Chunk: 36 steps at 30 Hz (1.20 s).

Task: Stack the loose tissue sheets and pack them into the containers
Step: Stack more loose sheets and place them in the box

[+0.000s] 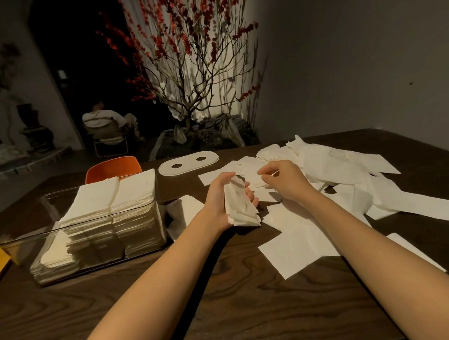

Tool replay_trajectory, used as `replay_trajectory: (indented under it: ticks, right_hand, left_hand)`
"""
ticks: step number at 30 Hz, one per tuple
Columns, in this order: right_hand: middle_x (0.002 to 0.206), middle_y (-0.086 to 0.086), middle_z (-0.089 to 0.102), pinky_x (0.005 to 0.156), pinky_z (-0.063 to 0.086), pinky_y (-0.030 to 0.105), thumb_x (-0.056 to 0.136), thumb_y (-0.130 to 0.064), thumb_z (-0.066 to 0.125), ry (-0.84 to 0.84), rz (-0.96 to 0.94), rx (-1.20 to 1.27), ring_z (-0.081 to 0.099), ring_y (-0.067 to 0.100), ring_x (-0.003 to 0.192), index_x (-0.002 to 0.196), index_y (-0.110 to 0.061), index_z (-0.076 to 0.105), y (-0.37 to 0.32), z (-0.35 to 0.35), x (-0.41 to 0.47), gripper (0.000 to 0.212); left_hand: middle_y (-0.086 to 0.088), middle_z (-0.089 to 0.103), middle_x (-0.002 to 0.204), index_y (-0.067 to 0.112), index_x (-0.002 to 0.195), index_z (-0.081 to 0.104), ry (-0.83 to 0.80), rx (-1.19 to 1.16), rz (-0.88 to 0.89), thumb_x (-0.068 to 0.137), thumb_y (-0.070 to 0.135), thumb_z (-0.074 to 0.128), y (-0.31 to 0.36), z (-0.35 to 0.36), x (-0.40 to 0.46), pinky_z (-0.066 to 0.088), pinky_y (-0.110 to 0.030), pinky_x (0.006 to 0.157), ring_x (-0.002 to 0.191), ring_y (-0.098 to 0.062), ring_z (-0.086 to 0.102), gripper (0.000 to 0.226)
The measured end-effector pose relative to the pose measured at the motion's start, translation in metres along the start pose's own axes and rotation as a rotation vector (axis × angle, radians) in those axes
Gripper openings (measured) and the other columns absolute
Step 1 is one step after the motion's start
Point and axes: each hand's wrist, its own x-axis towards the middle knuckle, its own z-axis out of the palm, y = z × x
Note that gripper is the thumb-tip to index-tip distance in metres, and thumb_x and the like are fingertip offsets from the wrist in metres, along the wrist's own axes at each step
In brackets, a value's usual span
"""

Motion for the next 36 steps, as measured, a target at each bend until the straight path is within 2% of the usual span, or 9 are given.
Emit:
replay_trajectory:
  ticks: [3, 5, 8, 16, 21, 25, 29, 33, 36]
  right_hand:
    - [0.133, 0.004, 0.055, 0.088, 0.047, 0.030, 0.094, -0.018, 0.058, -0.038, -0.016, -0.183, 0.054, 0.020, 0.115, 0.119, -0.019, 0.064, 0.009, -0.002, 0.004, 0.026]
    - [0.141, 0.004, 0.047, 0.101, 0.040, 0.037, 0.092, -0.025, 0.061, -0.112, -0.054, -0.377, 0.043, 0.023, 0.126, 0.127, -0.023, 0.058, 0.013, -0.002, 0.005, 0.035]
    - [0.150, 0.004, 0.034, 0.108, 0.030, 0.042, 0.093, -0.032, 0.058, -0.160, -0.103, -0.576, 0.030, 0.026, 0.134, 0.140, -0.026, 0.043, 0.014, 0.001, 0.005, 0.051]
    - [0.152, 0.005, 0.033, 0.107, 0.033, 0.046, 0.091, -0.033, 0.057, -0.129, 0.044, -0.623, 0.031, 0.030, 0.136, 0.146, -0.022, 0.032, 0.023, 0.012, 0.022, 0.061]
    - [0.150, 0.003, 0.035, 0.105, 0.034, 0.048, 0.091, -0.030, 0.057, -0.099, -0.023, -0.705, 0.032, 0.027, 0.133, 0.142, -0.027, 0.038, 0.022, 0.014, 0.032, 0.054]
    - [0.142, 0.008, 0.040, 0.104, 0.032, 0.043, 0.089, -0.035, 0.054, -0.077, -0.155, -0.863, 0.035, 0.027, 0.127, 0.136, -0.026, 0.046, 0.016, 0.019, 0.040, 0.048]
    - [0.153, 0.006, 0.029, 0.114, 0.022, 0.046, 0.092, -0.047, 0.047, -0.185, -0.187, -0.776, 0.026, 0.028, 0.138, 0.142, -0.024, 0.040, 0.016, 0.029, 0.049, 0.056]
    - [0.157, 0.003, 0.026, 0.115, 0.021, 0.044, 0.098, -0.052, 0.036, -0.179, -0.112, -0.427, 0.022, 0.024, 0.143, 0.148, -0.019, 0.033, 0.013, 0.037, 0.055, 0.060]
    - [0.154, 0.007, 0.032, 0.113, 0.026, 0.041, 0.101, -0.044, 0.034, -0.139, -0.074, -0.538, 0.030, 0.027, 0.141, 0.147, -0.015, 0.033, 0.009, 0.040, 0.068, 0.055]
  left_hand:
    - [-0.006, 0.047, 0.071, 0.009, 0.104, 0.048, 0.036, 0.009, 0.023, 0.073, 0.026, 0.057, 0.002, -0.002, 0.003, 0.041, -0.026, 0.060, 0.061, -0.013, 0.044, 0.037]
    - [-0.005, 0.044, 0.070, 0.008, 0.101, 0.049, 0.081, 0.035, 0.064, 0.076, 0.023, 0.057, 0.004, -0.002, 0.005, 0.040, -0.025, 0.058, 0.060, -0.012, 0.041, 0.030]
    - [-0.005, 0.040, 0.072, 0.004, 0.104, 0.050, 0.135, 0.079, 0.135, 0.082, 0.018, 0.056, 0.008, -0.001, 0.007, 0.042, -0.027, 0.055, 0.062, -0.012, 0.039, 0.027]
    - [-0.004, 0.044, 0.065, 0.009, 0.081, 0.049, 0.113, 0.010, 0.185, 0.061, 0.012, 0.060, 0.008, -0.004, 0.022, 0.038, -0.025, 0.053, 0.057, -0.012, 0.041, 0.023]
    - [-0.003, 0.044, 0.067, 0.010, 0.079, 0.048, 0.119, -0.023, 0.198, 0.075, 0.013, 0.052, 0.010, -0.003, 0.036, 0.035, -0.025, 0.057, 0.058, -0.012, 0.040, 0.006]
    - [-0.002, 0.045, 0.067, 0.010, 0.079, 0.049, 0.140, -0.030, 0.214, 0.078, 0.015, 0.050, 0.015, -0.002, 0.046, 0.034, -0.024, 0.057, 0.057, -0.011, 0.039, 0.004]
    - [-0.002, 0.044, 0.066, 0.011, 0.076, 0.048, 0.188, -0.034, 0.258, 0.081, 0.015, 0.048, 0.022, -0.004, 0.055, 0.034, -0.024, 0.054, 0.055, -0.011, 0.039, 0.007]
    - [-0.001, 0.044, 0.060, 0.010, 0.073, 0.048, 0.227, -0.049, 0.271, 0.085, 0.016, 0.048, 0.029, -0.003, 0.059, 0.034, -0.023, 0.051, 0.052, -0.011, 0.040, 0.013]
    - [-0.001, 0.045, 0.060, 0.010, 0.073, 0.049, 0.247, -0.042, 0.271, 0.086, 0.016, 0.048, 0.032, 0.001, 0.063, 0.034, -0.023, 0.052, 0.052, -0.011, 0.040, 0.014]
